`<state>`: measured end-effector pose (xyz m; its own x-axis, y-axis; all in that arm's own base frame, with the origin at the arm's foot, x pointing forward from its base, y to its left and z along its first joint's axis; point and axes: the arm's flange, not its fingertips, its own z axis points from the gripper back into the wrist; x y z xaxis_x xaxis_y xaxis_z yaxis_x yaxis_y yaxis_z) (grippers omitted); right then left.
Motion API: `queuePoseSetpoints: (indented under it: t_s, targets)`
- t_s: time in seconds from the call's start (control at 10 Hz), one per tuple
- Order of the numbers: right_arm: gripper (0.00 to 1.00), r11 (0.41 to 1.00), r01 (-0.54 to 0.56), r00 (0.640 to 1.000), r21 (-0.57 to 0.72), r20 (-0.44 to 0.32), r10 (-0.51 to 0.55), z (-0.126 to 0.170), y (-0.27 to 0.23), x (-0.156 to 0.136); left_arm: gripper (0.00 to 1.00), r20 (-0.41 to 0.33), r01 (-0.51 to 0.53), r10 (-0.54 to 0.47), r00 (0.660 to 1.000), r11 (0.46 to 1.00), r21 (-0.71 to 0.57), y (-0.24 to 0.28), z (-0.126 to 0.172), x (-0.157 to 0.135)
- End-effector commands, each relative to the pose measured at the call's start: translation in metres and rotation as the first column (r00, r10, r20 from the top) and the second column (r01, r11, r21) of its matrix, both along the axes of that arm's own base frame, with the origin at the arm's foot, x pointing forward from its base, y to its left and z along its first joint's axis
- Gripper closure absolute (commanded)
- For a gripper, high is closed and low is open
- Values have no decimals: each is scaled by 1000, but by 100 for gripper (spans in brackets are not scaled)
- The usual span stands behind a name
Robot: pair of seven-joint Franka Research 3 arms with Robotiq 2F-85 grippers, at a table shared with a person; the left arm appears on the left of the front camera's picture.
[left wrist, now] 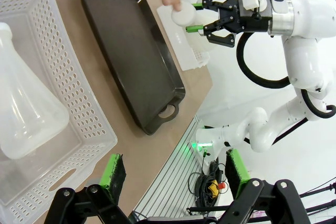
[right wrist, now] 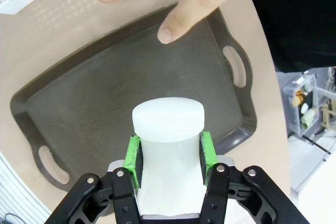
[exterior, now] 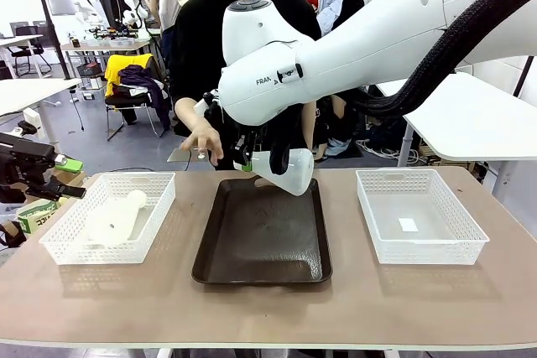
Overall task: Prepare the laboratory tools.
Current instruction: Place the picked Big flask upright in the Handle tray as instructed by the person.
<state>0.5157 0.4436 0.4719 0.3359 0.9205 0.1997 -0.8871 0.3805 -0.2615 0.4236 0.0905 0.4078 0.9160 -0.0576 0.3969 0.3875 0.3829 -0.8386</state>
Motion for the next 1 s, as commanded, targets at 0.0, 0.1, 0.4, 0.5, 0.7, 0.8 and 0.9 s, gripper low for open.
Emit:
queuePoseSetpoints:
  t_s: [0.0,0.1,0.4,0.5,0.7,0.8,0.9]
  targets:
    - [100,1000,-1,1000,-1,-1,1,0,0,-1,0,4,0,1,1000,1000,-16,2,3,1]
    - [100,1000,-1,1000,-1,-1,1,0,0,-1,0,4,0,1,1000,1000,-16,2,3,1]
    - [100,1000,-1,1000,-1,-1,1,0,0,-1,0,4,0,1,1000,1000,-16,2,3,1]
    - [100,1000,-1,1000,-1,-1,1,0,0,-1,0,4,0,1,1000,1000,-16,2,3,1]
    - [100,1000,0,1000,0,0,0,0,0,0,0,4,0,1,1000,1000,-16,2,3,1]
    - [100,999,-31,999,15,11,31,1,-6,-1,0,4,0,1,1000,1000,-16,2,3,1]
    - [100,996,-77,997,47,23,76,4,-14,-2,0,4,0,1,1000,1000,-16,2,3,1]
